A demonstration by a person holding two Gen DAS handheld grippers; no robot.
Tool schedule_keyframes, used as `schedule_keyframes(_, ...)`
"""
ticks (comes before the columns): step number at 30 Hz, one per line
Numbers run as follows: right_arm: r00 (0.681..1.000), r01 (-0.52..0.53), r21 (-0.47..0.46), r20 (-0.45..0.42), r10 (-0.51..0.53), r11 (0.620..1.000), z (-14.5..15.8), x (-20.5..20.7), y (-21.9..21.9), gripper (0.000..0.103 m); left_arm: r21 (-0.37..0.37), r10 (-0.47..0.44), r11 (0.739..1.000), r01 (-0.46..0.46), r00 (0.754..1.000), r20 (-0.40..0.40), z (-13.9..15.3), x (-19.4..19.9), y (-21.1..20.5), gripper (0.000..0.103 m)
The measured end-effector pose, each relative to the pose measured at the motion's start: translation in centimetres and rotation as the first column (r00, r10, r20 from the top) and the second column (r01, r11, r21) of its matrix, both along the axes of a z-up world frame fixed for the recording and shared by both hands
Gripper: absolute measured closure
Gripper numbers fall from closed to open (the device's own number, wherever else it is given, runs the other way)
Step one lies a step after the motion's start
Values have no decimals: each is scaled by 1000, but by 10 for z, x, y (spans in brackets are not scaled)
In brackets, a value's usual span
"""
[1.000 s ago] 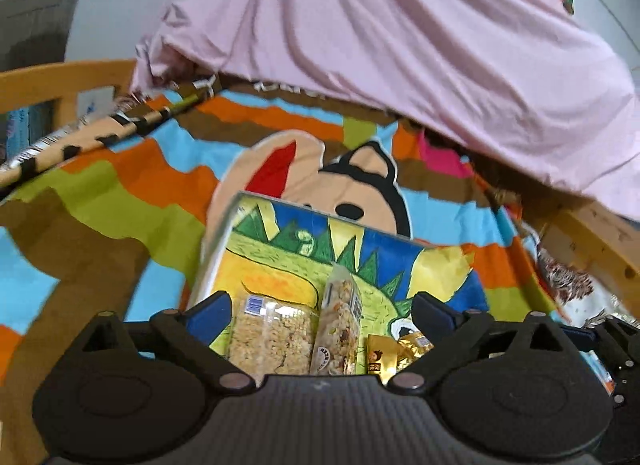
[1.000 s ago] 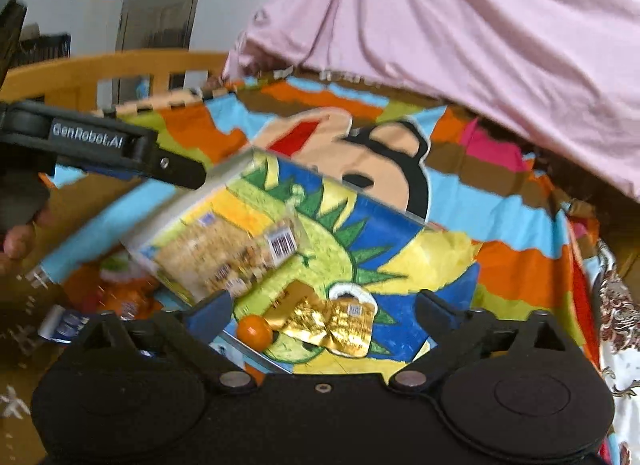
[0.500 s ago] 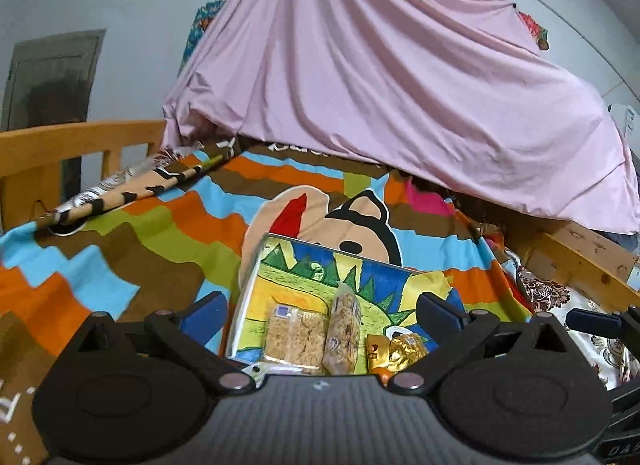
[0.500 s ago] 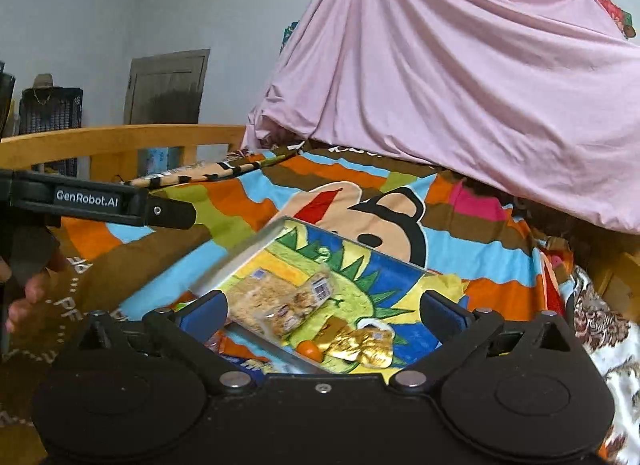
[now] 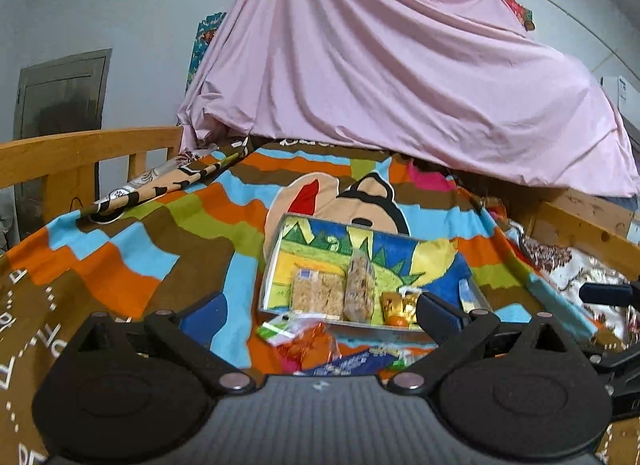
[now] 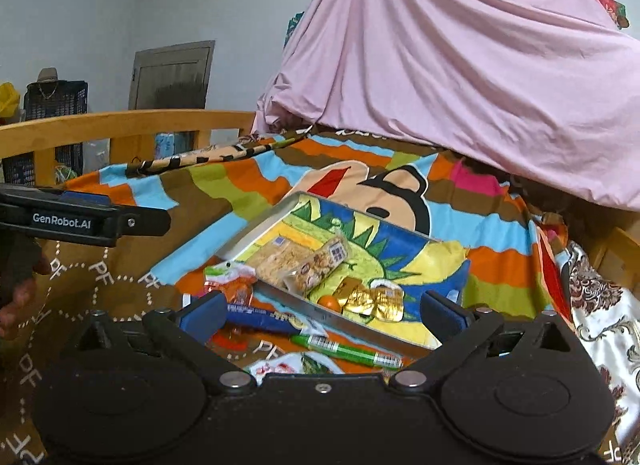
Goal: Organize snacks
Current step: 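Release the nut bag and gold candy into the tray and withdraw both grippers, then move both grippers back toward the snacks lying beside the tray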
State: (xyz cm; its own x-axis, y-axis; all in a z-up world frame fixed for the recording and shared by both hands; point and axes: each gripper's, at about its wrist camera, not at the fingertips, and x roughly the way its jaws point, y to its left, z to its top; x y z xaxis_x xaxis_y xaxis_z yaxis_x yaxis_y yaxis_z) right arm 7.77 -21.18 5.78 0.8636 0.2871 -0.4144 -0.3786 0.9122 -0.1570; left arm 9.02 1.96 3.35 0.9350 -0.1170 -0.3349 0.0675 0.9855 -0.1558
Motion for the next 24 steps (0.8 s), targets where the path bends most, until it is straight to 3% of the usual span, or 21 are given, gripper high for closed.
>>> schedule_keyframes(10, 1000, -12, -53, -18, 11, 999, -27, -23, -3, 1, 12, -80, 997, 82, 992, -102, -26, -9, -2, 1)
schedule_keyframes(24, 991, 42, -72, -126, -51, 997, -61, -27, -18, 1, 53, -181, 979, 195, 964, -197, -52, -15, -26, 1)
